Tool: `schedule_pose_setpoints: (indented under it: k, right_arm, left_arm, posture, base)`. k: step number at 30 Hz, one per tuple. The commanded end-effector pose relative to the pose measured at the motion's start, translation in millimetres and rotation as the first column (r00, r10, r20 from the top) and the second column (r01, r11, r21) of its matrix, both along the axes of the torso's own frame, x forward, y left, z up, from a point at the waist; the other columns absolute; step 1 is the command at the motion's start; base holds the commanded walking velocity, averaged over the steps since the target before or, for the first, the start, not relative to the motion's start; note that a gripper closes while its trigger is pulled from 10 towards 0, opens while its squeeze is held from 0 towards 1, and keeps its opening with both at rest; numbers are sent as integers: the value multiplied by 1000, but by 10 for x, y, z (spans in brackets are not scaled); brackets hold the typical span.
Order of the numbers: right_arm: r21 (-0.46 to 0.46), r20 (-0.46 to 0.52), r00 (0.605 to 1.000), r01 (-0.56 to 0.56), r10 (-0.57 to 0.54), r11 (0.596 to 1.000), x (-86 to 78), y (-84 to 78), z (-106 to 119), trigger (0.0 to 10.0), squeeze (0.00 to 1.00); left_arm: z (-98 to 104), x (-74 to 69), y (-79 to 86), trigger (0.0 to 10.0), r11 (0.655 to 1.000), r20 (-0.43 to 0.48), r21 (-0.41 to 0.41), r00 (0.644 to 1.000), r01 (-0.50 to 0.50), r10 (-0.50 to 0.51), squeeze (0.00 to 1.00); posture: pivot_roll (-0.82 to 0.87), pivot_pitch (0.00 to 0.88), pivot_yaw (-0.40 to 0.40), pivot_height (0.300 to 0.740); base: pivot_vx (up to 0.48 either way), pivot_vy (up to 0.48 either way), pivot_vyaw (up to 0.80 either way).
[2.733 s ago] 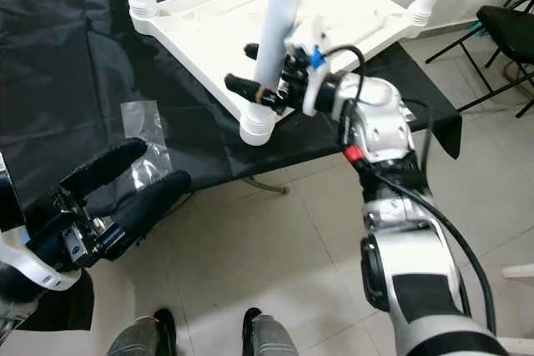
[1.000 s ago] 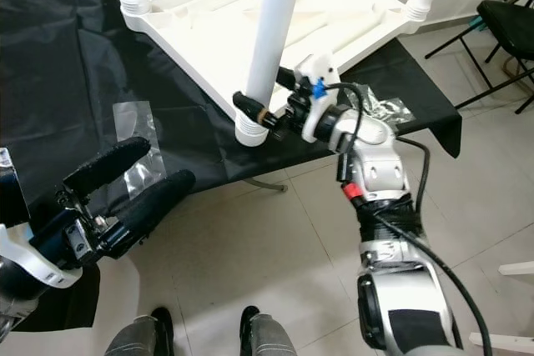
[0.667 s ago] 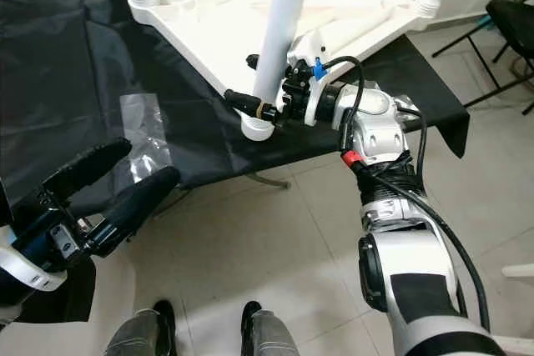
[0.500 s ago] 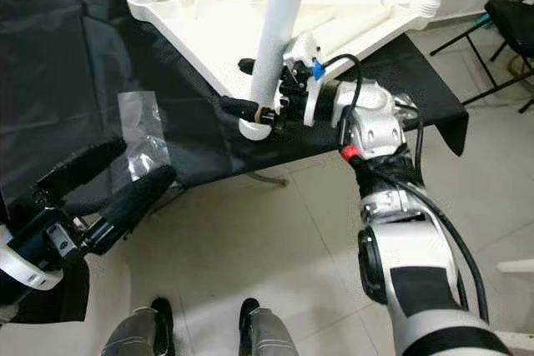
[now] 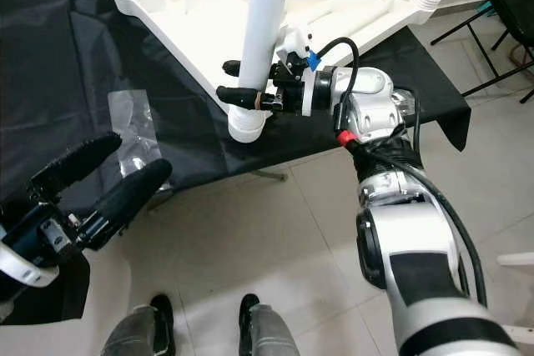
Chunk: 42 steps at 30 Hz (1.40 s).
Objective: Building children table
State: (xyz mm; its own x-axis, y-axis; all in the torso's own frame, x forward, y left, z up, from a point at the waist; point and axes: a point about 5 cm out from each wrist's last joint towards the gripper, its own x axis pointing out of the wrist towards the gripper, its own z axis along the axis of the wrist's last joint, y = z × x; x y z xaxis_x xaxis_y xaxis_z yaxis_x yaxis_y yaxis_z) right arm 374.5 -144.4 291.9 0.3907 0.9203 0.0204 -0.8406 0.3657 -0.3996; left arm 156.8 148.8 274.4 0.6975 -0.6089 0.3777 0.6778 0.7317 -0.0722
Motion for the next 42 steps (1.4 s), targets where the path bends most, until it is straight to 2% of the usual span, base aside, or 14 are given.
schedule_pose_setpoints:
  k: [1,4,5,9,10,12,16,17,23,24,38,39,40,42]
  right_arm:
    - [-17,-23,999,33,-34,999,-18,-2,-139,0,0]
    - [71,-70,975,217,-212,974,-229,207,-554,0,0]
    - [162,-108,828,561,-551,812,-316,299,-796,0,0]
    - [162,-108,828,561,-551,812,-316,299,-796,0,0]
    - [200,-148,660,749,-737,631,-423,336,-981,0,0]
    - [257,-164,549,826,-820,502,-311,664,-976,0,0]
    - [282,-149,568,809,-809,516,-208,800,-828,0,0]
    - [277,-153,570,809,-807,518,-202,794,-823,10000,0]
    - [267,-186,610,786,-770,558,-289,800,-780,10000,0]
    - [298,-208,671,737,-712,607,-322,800,-722,10000,1000]
    - [155,0,962,270,-273,950,-186,201,-284,10000,1000]
    - [129,-24,975,223,-222,966,-182,199,-289,10000,565]
    - [129,-24,975,223,-222,966,-182,199,-289,10000,565]
    - [117,-39,982,189,-186,975,-145,191,-257,10000,0]
  left_arm:
    - [4,-55,-35,10000,999,4,6,999,34,-34,0]
    - [11,-54,-50,10000,999,11,6,999,39,-39,0]
    - [21,-48,-54,10000,999,18,6,999,39,-39,0]
    - [21,-48,-54,10000,999,18,6,999,39,-39,0]
    - [29,-30,-55,10000,999,25,10,999,37,-38,0]
    - [44,30,-86,10000,998,46,1,997,60,-60,0]
    - [46,81,-103,10000,997,58,-2,995,79,-78,0]
    - [50,101,-101,10000,997,62,-3,995,77,-77,0]
    - [66,126,-113,10000,996,72,-10,994,83,-83,0]
    - [65,128,-124,10000,996,72,-10,994,87,-87,0]
    - [66,92,-172,10000,995,69,-9,992,104,-103,0]
    - [65,87,-176,10000,994,67,-9,992,105,-104,0]
    - [65,87,-176,10000,994,67,-9,992,105,-104,0]
    - [67,78,-180,10000,994,65,-7,992,105,-104,0]
  posture:
    - [140,376,-119,740]
    - [146,365,-123,740]
    - [144,349,-130,740]
    - [144,349,-130,740]
    - [136,334,-124,740]
    - [116,300,-117,740]
    - [106,290,-113,740]
    - [99,287,-112,740]
    - [91,287,-110,740]
    - [91,286,-112,740]
    - [100,314,-116,740]
    - [103,318,-115,740]
    - [103,318,-115,740]
    - [107,324,-114,740]
  base:
    - [0,0,0]
    - [0,0,0]
    - [0,0,0]
    - [0,0,0]
    - [0,0,0]
    - [0,0,0]
    - [0,0,0]
    - [0,0,0]
    - [0,0,0]
    - [0,0,0]
    - [0,0,0]
    - [0,0,0]
    - [0,0,0]
    - [0,0,0]
